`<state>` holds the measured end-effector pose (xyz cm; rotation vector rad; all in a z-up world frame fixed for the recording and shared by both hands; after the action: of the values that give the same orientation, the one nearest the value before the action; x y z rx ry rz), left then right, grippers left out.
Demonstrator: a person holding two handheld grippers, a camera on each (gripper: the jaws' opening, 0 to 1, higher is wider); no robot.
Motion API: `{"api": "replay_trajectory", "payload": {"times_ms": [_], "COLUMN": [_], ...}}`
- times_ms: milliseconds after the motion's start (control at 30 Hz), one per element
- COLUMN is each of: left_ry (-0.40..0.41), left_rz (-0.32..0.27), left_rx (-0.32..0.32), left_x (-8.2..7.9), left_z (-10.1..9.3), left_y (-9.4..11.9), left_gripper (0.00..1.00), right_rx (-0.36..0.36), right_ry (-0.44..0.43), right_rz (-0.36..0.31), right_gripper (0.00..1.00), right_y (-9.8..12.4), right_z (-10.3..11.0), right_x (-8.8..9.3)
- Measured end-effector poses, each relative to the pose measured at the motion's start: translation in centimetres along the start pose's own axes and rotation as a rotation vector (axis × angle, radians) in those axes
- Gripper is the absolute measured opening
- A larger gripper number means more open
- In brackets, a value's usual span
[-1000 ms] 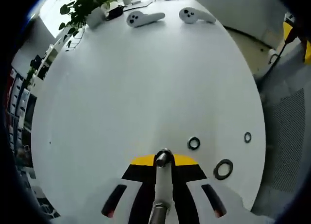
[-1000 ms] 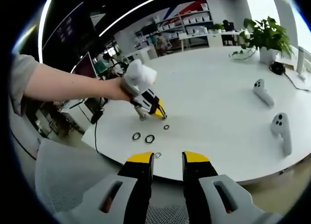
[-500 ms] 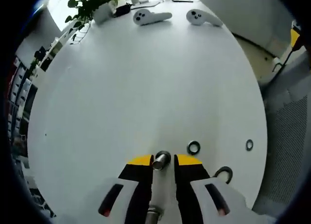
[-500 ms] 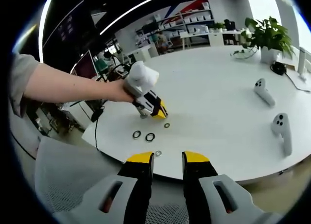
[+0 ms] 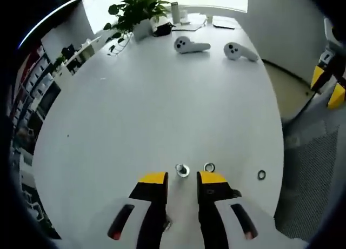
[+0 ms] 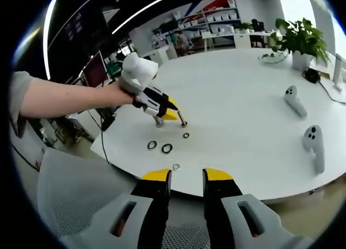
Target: Place the washer onto the threaded stud by aligning its center hole with the stud, sliding it down to the base, and recovering from edge contact or off-axis alignment until the washer reaches the visible bottom stop.
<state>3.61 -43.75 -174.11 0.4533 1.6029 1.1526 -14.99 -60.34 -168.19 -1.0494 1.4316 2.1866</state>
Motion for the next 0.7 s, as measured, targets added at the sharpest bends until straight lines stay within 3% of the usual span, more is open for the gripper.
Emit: {"api": "replay_trajectory", "payload": {"times_ms": [267,433,600,700], "left_ry": [0.088,0.131,0.137,0.214], "left_rz": [-0.091,-0.118,-0.120,-0.139], "left_rx": [-0.019,-0.022,-0.036,-0.057], "left_x": [1.6,2.6,3.6,4.2], "left_z": [-1.9,-3.6,-4.9,-5.1], "left_y": [2.8,4.3,5.1,6.0], "left_gripper": [0.19,0.19,0.19,0.19], "right_rx": [-0.014,-0.029,-0.030,-0.029], "right_ry": [0.003,0.017,0.010,0.017], "right_rz": [-0.002,0.028,0.013,-0.002], "right_gripper": [0.26,0.25,0.25,0.25], "right_y": [0.0,-0.2,-0.1,0.0], "right_z": [0.1,0.4,0.4,0.4], "right_x": [0.0,0.3,0.2,0.0]}}
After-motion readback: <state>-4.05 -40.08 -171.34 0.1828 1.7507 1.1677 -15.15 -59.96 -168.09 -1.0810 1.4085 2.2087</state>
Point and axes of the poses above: the point that each gripper's makers call its tool centre point, and the gripper's own axes: y roughly backward along the fingers, z roughly to its left, x roughly out of its underside, the point moved 5 cm from there along y, roughly backward along the fingers, and after that the axes turned 6 degrees about y, right-handed, at the moved point
